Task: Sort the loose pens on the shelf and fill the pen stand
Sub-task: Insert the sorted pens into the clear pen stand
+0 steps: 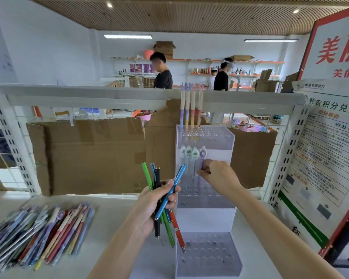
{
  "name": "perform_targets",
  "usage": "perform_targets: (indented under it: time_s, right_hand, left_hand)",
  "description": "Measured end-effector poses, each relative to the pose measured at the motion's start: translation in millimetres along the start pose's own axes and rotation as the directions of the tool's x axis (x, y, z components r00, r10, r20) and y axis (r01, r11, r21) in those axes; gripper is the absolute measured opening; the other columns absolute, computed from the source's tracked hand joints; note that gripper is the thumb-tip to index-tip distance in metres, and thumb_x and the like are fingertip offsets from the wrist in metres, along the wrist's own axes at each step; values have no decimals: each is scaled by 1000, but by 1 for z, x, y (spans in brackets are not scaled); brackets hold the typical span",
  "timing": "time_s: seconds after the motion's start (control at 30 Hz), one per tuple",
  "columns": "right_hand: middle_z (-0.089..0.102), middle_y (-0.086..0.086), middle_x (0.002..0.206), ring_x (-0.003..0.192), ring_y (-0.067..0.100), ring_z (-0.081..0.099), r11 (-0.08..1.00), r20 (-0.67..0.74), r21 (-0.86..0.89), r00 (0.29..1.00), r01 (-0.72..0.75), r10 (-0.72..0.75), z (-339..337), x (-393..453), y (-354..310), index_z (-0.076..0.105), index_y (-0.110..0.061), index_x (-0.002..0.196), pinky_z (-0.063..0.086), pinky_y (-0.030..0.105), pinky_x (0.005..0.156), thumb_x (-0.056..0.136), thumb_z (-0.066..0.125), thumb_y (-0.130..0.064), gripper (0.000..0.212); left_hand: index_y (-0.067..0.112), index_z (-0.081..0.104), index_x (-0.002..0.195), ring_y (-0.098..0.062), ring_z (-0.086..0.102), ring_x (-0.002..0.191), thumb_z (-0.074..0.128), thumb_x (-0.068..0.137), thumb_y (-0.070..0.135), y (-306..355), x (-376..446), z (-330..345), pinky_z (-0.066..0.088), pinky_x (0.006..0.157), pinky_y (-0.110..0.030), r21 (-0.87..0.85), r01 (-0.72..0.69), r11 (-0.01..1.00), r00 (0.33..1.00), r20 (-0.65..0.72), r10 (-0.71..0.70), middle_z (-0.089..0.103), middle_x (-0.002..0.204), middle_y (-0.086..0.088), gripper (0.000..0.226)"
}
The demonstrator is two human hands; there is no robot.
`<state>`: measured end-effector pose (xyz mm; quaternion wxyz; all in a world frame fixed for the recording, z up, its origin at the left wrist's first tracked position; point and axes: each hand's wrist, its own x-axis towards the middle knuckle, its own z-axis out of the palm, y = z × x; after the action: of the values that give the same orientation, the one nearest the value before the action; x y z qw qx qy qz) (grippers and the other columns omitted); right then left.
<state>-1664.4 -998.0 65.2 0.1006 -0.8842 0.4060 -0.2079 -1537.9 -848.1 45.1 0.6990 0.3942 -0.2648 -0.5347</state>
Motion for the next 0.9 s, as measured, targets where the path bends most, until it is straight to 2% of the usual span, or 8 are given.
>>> perform_targets:
  time_s: [0.1,0.23,0.4,0.53,0.6,0.73,0.8,0.9]
  right_hand:
    - [56,4,71,70,27,57,1000,17,2,1000,-1,1,1,1,1,61,-10,86,42,30,60,95,51,-25,21]
    - [56,6,69,66,26,55,1000,27,-4,1000,6,-6,1,0,3,57,-11,79,38,29,56,95,50,-27,24]
    - [67,11,79,72,27,62,999,6,42,1000,-8,8,3,-2,6,66,-8,93,49,35,66,94,53,-31,26]
    - [68,7,85,77,25,63,998,-41,25,998,-49,50,-3,-9,5,66,-13,93,53,36,72,92,55,-37,27]
    - [68,6,79,72,23,62,991,-34,130,999,-35,40,-5,-19,-1,66,-10,86,51,33,69,93,54,-36,29]
    - [62,4,68,54,9,48,907,102,417,995,-53,11,-2,-45,-30,68,-8,81,38,19,53,91,54,-43,39]
    - [57,10,65,54,11,41,867,93,498,995,-21,-30,4,-54,-37,66,-4,75,33,22,53,87,60,-40,39]
    - [57,13,61,55,11,43,831,81,555,996,-21,-29,16,-63,-41,64,-5,69,36,28,57,86,66,-32,31]
  left_hand:
    - [-2,56,89,-9,47,47,60,78,10,0,0,-1,39,41,-16,-4,-1,1000,1000,3,1,58,69,-9,16]
    - [-1,57,87,-9,47,48,60,79,10,0,0,-2,39,42,-17,-1,-1,1000,1000,6,1,58,69,-9,14]
    - [-4,56,95,-8,47,48,60,80,11,-1,1,-1,39,41,-17,9,-7,1000,1000,15,7,58,70,-8,22]
    - [-4,56,95,-9,47,49,61,79,10,-4,0,-3,40,42,-17,-1,-4,1000,1000,11,4,58,70,-9,22]
    - [-2,56,90,-10,47,49,61,78,10,-6,-1,-5,39,41,-17,-3,-6,1000,1000,2,6,58,70,-10,18]
    - [-1,56,91,-10,47,47,61,78,11,-15,-3,-5,37,41,-17,19,4,1000,1000,-3,-4,58,69,-8,18]
    - [0,58,89,-10,49,48,61,77,14,-23,-6,-5,38,42,-17,49,35,998,999,7,-35,59,68,-6,18]
    - [4,60,84,-10,54,52,61,79,16,-34,-15,-9,40,44,-17,77,66,995,998,-14,-65,63,70,-7,14]
